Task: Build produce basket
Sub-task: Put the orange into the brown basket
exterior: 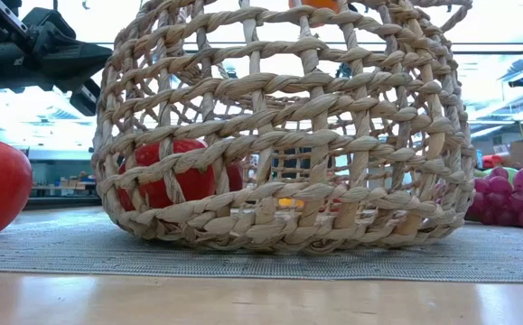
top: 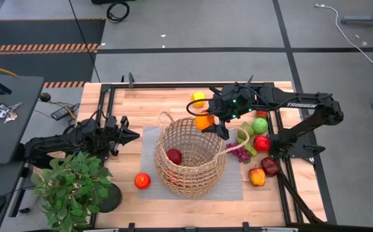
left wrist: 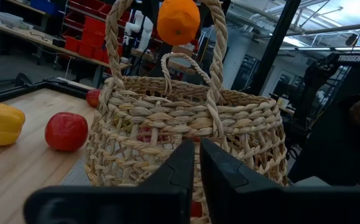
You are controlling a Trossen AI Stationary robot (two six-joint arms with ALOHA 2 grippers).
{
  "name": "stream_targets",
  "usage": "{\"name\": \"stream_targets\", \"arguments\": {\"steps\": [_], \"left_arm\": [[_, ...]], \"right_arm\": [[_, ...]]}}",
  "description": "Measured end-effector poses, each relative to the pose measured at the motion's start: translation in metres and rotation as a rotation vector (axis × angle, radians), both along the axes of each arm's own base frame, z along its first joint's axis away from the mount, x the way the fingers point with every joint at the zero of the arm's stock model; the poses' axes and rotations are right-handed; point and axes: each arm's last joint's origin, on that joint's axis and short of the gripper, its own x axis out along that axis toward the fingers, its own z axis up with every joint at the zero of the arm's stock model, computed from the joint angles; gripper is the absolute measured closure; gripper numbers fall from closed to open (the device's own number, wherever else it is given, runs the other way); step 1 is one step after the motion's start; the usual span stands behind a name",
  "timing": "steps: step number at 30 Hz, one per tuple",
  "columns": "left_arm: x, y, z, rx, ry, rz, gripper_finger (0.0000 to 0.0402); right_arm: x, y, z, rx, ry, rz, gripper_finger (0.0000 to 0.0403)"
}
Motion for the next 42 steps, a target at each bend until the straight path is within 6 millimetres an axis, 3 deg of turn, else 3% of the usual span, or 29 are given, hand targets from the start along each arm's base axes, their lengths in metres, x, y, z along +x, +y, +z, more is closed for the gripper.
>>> {"name": "stream_targets", "arguments": {"steps": [42], "left_arm": [[0.000, 0.000, 0.000, 0.000, 0.000, 0.000, 0.0370]], "right_arm": [[0.001, 0.013, 0.000, 0.015, -0.002, 0.043, 0.0077]]}}
